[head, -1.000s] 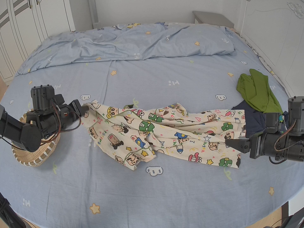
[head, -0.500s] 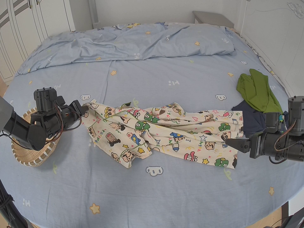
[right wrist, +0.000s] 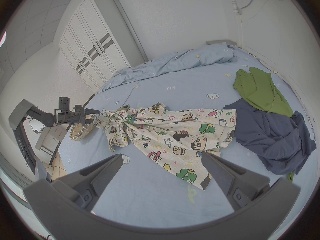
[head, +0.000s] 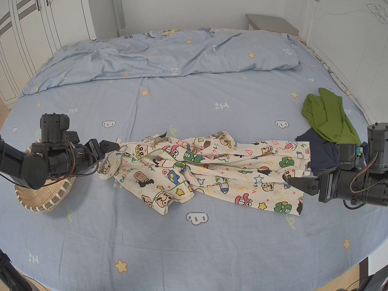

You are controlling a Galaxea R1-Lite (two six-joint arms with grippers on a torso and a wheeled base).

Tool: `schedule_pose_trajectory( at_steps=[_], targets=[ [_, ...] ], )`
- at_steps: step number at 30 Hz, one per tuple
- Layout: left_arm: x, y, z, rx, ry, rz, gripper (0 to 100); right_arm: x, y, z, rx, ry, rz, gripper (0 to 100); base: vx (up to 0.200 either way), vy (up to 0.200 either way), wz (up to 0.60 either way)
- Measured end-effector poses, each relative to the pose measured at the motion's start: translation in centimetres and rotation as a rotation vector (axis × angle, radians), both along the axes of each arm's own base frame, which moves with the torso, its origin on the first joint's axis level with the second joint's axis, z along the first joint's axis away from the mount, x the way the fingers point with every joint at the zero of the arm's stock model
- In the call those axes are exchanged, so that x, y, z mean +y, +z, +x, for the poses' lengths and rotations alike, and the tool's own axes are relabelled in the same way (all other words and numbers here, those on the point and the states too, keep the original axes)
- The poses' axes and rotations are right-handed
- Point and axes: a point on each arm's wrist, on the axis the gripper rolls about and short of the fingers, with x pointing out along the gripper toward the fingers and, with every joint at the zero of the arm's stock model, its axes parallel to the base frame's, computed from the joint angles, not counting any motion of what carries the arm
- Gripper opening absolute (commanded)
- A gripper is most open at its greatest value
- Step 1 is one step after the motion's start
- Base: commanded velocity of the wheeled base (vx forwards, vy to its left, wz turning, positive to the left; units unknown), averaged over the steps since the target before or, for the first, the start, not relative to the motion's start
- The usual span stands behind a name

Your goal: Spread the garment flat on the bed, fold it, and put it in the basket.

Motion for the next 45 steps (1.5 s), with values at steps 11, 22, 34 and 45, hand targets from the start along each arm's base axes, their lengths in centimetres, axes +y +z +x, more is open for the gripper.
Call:
schedule_pose_trajectory(
  at_steps=[11,22,34,45],
  targets=[
    [0.8,5.0,-5.7,-0.014,0.102,-0.001,100,0.0,0.1,0.0,-0.003,0.001,0.000,100,0.000,0.000,0.00],
    [-3.5,2.8,-7.8,0.139,0.022,-0.223,100,-0.1,0.2,-0.2,-0.010,0.002,0.003,100,0.000,0.000,0.00],
    [-6.3,-2.6,-7.8,0.164,-0.239,-0.393,100,-0.1,0.2,-0.2,-0.009,0.002,0.002,100,0.000,0.000,0.00],
    [-8.2,-6.9,-6.9,0.093,-0.244,-0.471,100,-0.1,0.2,-0.2,-0.009,0.002,0.002,100,0.000,0.000,0.00]
  ],
)
